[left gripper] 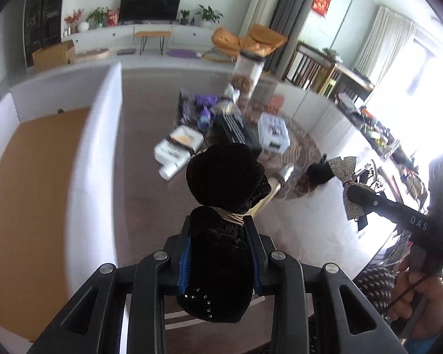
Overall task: Organize objects
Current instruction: 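Carry pouch and clip over the cardboard enclosure and open both tools to drop them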
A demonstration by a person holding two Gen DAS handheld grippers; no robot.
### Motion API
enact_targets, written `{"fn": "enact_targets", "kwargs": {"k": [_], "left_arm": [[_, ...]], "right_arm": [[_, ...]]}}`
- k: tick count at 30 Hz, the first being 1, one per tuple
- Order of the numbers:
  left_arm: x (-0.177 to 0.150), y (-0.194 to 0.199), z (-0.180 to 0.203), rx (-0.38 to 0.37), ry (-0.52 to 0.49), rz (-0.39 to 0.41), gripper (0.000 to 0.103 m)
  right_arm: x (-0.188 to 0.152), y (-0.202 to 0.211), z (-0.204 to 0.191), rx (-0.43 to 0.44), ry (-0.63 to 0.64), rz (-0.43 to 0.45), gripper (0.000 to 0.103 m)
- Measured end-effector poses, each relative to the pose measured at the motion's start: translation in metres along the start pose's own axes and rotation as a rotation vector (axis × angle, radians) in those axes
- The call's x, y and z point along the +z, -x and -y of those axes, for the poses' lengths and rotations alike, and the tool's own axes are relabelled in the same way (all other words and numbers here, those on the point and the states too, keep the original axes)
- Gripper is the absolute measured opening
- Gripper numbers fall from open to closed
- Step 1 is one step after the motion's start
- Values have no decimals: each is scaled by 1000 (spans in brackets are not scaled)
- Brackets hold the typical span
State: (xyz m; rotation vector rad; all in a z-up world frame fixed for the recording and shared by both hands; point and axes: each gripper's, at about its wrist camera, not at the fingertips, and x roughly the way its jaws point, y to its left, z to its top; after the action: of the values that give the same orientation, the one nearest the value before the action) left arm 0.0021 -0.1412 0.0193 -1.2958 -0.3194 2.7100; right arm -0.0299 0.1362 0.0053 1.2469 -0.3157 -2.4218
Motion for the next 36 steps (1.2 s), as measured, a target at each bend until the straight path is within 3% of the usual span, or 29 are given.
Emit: {"fn": "enact_targets", "kwargs": {"k": [7, 14, 20, 24, 26, 27, 28, 32, 36], "left_arm": [[24, 67, -51, 46, 53, 103, 31], [19, 93, -136, 253, 138, 107, 31], [0, 86, -210, 402, 262, 49, 31], [-15, 60, -231, 463, 271, -79, 36], [-22, 46, -239, 516, 285, -135, 58], [-27, 45, -244, 551, 298, -146, 74], [-30, 44, -246, 573, 308, -145, 84], [-36, 52, -251, 541, 365, -97, 86], [-32, 58, -239, 559, 377, -36, 86]], "right_arm": [[14, 25, -120, 199, 180, 25, 51], [-2, 10, -241, 350, 390, -40, 51], [-26, -34, -322, 378, 561, -134, 51], [-48, -72, -352, 366, 623, -211, 51], [-61, -94, -364, 329, 674, -270, 59], [-67, -105, -368, 306, 694, -287, 79], [-71, -112, -369, 280, 709, -291, 85], [-66, -105, -354, 294, 681, -237, 93], [-52, -88, -325, 290, 633, -137, 95]]}}
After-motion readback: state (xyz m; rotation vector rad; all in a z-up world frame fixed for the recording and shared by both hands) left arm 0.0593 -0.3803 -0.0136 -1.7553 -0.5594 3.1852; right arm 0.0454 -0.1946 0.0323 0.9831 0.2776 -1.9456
